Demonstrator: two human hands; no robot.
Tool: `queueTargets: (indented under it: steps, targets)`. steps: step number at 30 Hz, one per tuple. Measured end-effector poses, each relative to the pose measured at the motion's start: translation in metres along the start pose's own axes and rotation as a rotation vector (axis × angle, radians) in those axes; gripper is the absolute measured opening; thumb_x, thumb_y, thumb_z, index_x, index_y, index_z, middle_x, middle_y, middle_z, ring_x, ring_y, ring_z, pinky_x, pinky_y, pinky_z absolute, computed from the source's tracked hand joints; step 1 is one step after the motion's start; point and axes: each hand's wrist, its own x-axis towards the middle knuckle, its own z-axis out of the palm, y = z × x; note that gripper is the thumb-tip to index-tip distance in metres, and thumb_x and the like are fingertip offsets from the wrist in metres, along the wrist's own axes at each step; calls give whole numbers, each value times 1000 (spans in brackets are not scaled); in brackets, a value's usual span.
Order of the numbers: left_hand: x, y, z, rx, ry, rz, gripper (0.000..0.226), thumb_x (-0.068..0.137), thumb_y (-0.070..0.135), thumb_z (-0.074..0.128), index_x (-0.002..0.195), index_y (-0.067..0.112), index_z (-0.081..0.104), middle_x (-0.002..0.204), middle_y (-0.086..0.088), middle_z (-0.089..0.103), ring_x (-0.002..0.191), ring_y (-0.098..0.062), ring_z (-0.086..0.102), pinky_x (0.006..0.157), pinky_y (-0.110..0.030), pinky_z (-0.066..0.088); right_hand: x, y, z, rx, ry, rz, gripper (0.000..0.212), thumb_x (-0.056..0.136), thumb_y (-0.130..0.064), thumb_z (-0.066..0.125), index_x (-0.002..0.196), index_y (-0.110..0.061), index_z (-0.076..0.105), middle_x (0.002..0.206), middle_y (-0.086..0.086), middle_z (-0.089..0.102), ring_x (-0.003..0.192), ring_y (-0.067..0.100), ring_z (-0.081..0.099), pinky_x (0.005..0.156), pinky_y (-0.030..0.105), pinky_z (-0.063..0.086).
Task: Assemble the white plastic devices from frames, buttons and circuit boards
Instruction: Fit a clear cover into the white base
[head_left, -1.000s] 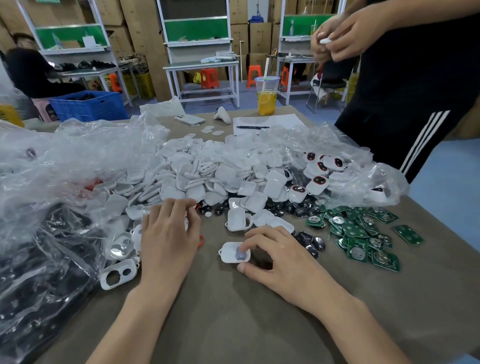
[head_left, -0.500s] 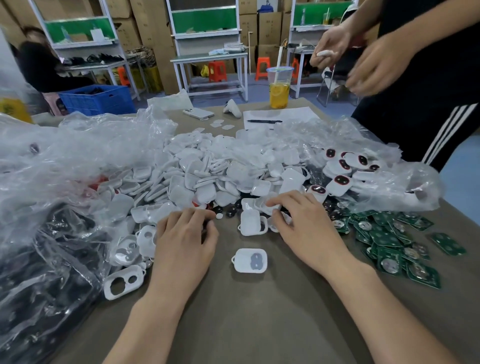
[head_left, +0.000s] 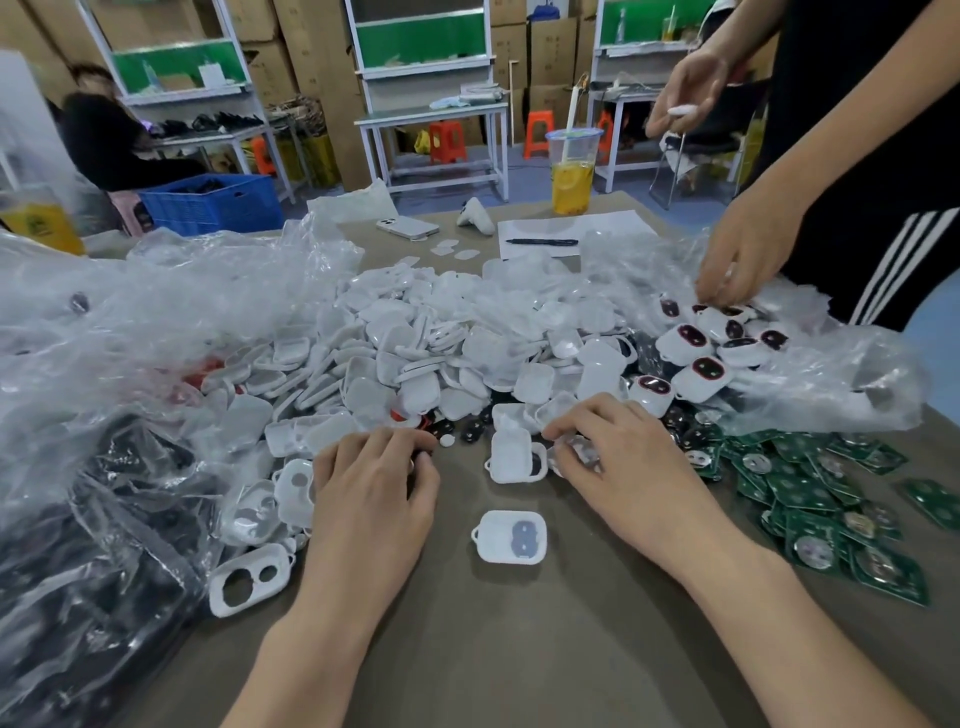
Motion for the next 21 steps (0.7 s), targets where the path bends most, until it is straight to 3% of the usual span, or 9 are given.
queueTargets:
  steps: [11, 21]
  targets:
    - [-1, -2, -1, -50, -5, -32, 17, 95, 17, 57, 104, 27, 68, 101, 13, 68, 103, -14, 49, 96, -22, 20, -3, -2, -2, 42, 49, -9, 18, 96, -19, 60, 108, -25, 72, 102, -4, 61, 100, 19, 52, 96, 39, 42]
    - [1, -3, 0, -93, 13, -27, 20, 94, 13, 57, 103, 29, 66, 101, 18, 67, 103, -10, 46, 96, -21, 20, -1, 0, -3, 21, 123, -24, 18, 99, -30, 56, 107, -26, 70, 97, -8, 64, 95, 19, 54, 91, 43, 44]
